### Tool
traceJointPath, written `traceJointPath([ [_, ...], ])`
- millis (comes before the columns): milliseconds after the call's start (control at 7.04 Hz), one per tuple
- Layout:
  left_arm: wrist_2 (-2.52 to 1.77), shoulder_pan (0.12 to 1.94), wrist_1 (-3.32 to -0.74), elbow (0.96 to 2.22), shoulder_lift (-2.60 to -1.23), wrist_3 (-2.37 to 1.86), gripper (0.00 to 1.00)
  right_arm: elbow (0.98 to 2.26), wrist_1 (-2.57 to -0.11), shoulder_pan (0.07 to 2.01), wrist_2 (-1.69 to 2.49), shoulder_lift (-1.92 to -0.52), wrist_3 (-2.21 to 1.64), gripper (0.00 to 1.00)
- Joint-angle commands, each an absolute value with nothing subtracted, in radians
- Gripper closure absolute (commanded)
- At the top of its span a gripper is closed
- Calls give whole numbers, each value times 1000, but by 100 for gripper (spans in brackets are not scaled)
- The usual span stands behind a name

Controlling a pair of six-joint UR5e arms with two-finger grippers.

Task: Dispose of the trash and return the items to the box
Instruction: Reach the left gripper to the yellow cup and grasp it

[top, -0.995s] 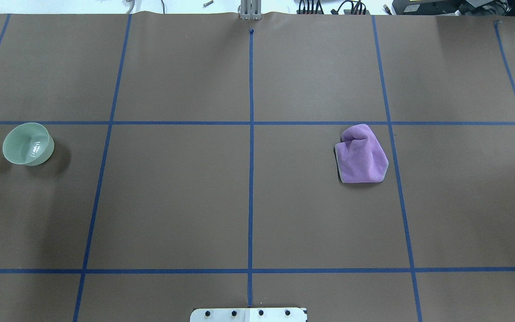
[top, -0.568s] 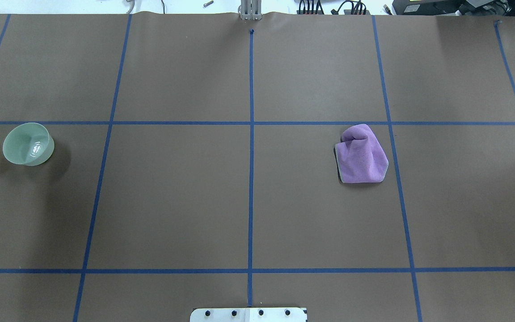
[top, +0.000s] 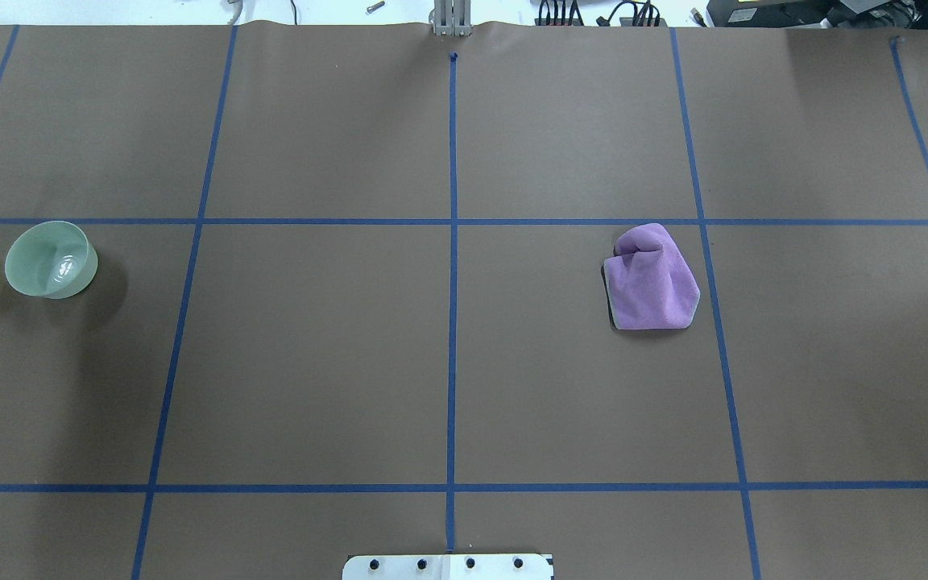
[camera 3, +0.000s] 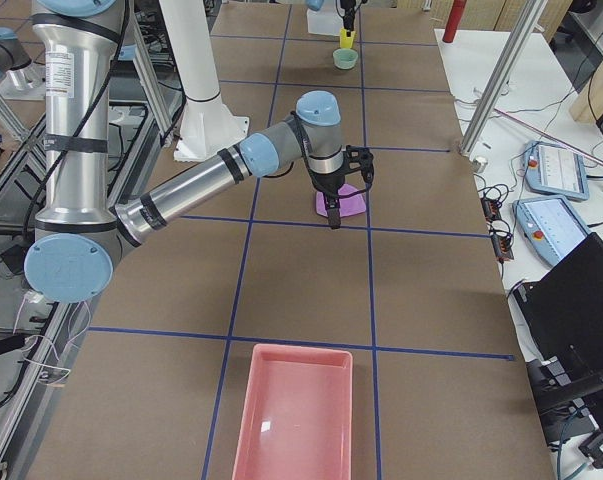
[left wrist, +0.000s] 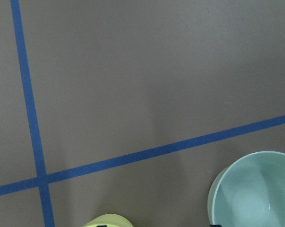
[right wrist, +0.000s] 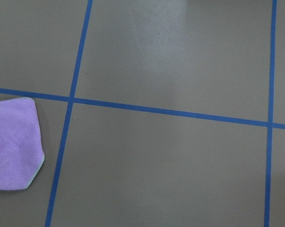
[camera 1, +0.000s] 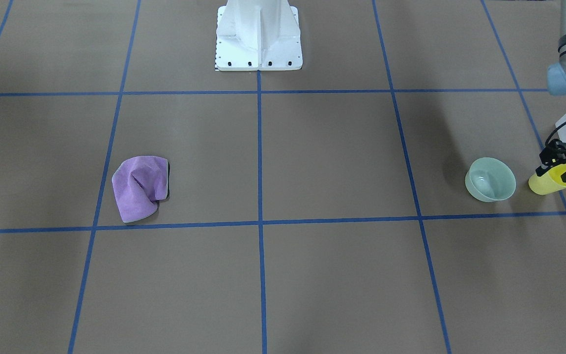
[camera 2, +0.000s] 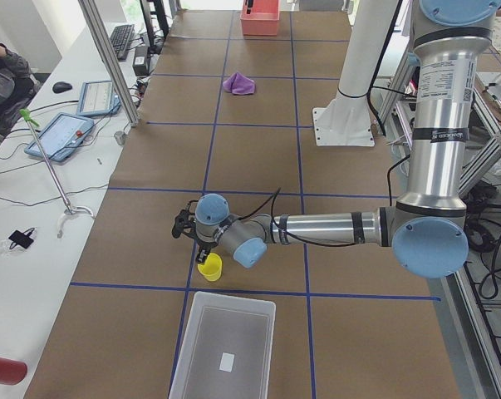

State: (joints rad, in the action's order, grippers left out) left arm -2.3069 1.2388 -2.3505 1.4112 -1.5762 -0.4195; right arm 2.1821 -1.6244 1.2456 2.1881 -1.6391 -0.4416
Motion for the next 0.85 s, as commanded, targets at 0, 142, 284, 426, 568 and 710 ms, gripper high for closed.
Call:
traceJointPath([
  [0,-2306,1209,-2373,1411,-1552,-420,58,2183,-1624,1246,2180,-1641,-442,0],
  [142,-2304,1206,-2375,1411,-1552,-420,78,2183,-1623,1246,2177,-1643,-442,0],
  [284,-2303,1206,-2384,1413,-1542,-413,100,2183,-1624,1246,2169,-1643,-442,0],
  [426,-2303,1210,-2435,1413,-1533,-416,100,2183,-1624,1246,2171,-1641,-442,0],
  [568,-2313,1213,-2427,1475,-1498,-417,100,2183,-1624,1246,2171,-1641,-442,0],
  [710,-2325,1224,-2395,1549,-1459,-419,100,2183,-1624,1246,2171,-1640,-442,0],
])
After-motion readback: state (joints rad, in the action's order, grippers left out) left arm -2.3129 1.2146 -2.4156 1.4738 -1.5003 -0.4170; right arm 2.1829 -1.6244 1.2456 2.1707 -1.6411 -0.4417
